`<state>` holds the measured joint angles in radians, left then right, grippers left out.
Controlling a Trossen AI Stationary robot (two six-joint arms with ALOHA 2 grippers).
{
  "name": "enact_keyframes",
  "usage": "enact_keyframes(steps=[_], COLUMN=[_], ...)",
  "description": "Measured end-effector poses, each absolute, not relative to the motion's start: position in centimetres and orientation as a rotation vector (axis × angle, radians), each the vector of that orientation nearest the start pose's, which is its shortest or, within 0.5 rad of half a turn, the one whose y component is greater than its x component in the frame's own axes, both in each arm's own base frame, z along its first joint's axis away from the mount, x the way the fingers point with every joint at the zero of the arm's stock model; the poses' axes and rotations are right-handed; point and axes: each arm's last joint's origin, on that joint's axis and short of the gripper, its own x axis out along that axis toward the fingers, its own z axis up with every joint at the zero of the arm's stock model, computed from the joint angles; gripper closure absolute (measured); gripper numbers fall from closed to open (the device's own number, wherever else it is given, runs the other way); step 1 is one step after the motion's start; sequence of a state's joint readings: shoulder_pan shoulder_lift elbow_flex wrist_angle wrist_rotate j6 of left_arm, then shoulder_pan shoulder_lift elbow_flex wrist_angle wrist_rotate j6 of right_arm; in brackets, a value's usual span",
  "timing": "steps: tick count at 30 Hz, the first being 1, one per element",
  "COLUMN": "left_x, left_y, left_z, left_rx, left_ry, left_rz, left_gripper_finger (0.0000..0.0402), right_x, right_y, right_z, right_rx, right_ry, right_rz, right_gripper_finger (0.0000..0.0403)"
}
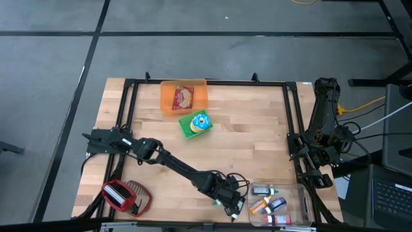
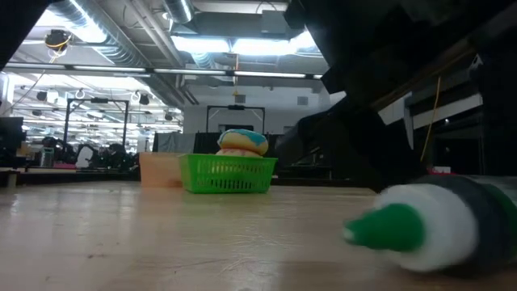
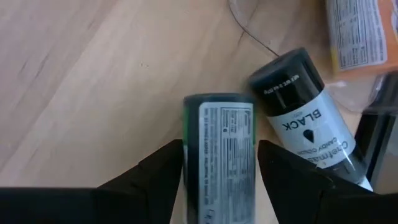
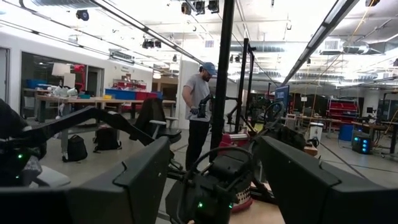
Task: Pick & Place Food Item
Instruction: Put the green food coloring into the transparent bin
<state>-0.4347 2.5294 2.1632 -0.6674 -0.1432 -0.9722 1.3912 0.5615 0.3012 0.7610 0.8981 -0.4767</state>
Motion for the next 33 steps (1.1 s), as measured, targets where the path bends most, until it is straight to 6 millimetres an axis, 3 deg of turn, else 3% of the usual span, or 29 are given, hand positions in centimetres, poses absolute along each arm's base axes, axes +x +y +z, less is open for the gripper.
enact_keyframes(steps=[7,16,20,26,33], left_x=[48.7,48.5,48.5,48.2,48.0], left_y=[-21.8,-21.6,-21.6,-21.2,-20.9], left_z=[13.6,13.4,13.7,15.3,19.2], left_rx=[-0.541,-0.465,-0.447,-0.379,-0.351], left_ry=[1.058,1.096,1.083,1.044,0.942], left_rz=[0.209,0.18,0.172,0.182,0.151], left_gripper_finger=[0.0202,0.0288,0.0299,0.0297,0.0298], right_x=[4.4,4.4,4.4,4.4,4.4], right_y=[11.8,11.8,11.8,11.8,11.8], right_z=[28.0,28.0,28.0,28.0,28.0], right_rx=[-0.007,-0.007,-0.007,-0.008,-0.007], right_ry=[-0.312,-0.311,-0.311,-0.311,-0.311], right_rz=[0.417,0.415,0.415,0.415,0.415], right_gripper_finger=[0.0151,0.0151,0.0151,0.0151,0.0151])
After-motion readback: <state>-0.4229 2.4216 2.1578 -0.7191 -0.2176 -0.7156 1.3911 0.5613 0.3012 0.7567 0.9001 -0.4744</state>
